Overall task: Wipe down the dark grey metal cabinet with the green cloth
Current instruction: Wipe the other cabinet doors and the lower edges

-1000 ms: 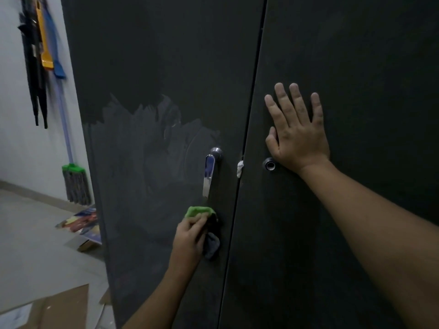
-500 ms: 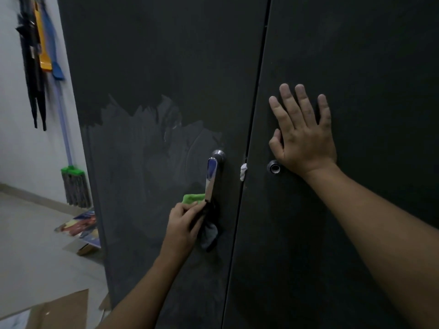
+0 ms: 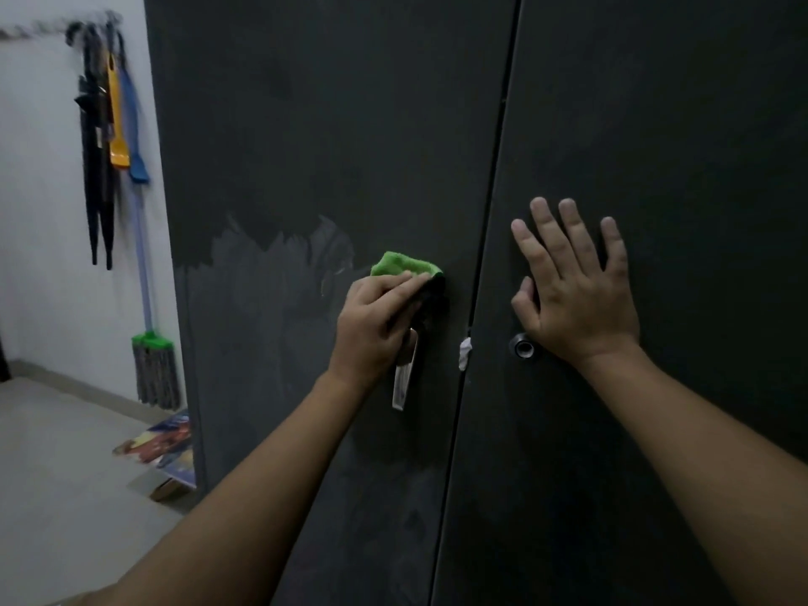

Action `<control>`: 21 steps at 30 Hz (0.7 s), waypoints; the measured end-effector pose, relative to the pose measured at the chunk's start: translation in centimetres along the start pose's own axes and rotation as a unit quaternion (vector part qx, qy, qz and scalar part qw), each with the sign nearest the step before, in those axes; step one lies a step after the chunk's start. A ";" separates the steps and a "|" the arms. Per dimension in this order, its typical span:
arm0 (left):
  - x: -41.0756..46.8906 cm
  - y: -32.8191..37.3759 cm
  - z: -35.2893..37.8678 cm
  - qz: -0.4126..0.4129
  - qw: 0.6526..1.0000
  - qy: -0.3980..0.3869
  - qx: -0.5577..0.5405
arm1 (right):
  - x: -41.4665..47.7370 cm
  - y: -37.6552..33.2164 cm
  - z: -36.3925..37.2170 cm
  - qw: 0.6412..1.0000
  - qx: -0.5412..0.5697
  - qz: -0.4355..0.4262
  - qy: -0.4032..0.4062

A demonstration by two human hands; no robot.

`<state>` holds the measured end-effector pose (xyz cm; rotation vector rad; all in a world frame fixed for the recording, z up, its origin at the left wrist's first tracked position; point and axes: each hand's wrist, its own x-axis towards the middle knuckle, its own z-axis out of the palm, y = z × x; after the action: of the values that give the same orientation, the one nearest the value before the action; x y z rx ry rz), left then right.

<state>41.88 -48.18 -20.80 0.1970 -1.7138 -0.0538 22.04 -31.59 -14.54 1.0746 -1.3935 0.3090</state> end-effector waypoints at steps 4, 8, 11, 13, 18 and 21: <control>-1.0 -2.7 -0.5 0.051 0.997 -0.029 0.053 | 0.0 -0.1 0.0 1.000 0.001 0.001 0.009; -1.9 -3.1 -0.6 -0.041 0.995 0.025 0.090 | -0.3 -0.2 0.1 1.000 0.004 0.003 0.007; -1.5 -3.8 -1.0 -0.227 0.964 0.108 0.084 | -0.4 -0.2 0.1 1.000 0.004 0.000 0.000; -0.5 -5.0 -1.8 -0.316 0.932 0.164 0.071 | -0.3 -0.2 0.2 1.000 0.006 -0.001 -0.002; 2.2 -5.7 -2.3 -0.385 0.894 0.226 0.036 | -0.2 -0.2 0.3 1.000 0.006 0.003 -0.007; 3.7 -4.0 -1.5 -0.342 0.912 0.220 0.044 | -0.1 -0.3 0.2 1.000 0.003 0.001 -0.004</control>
<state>43.23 -52.59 -17.55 0.8120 -1.1306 -0.4198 22.05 -31.87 -14.80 1.0797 -1.4027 0.3105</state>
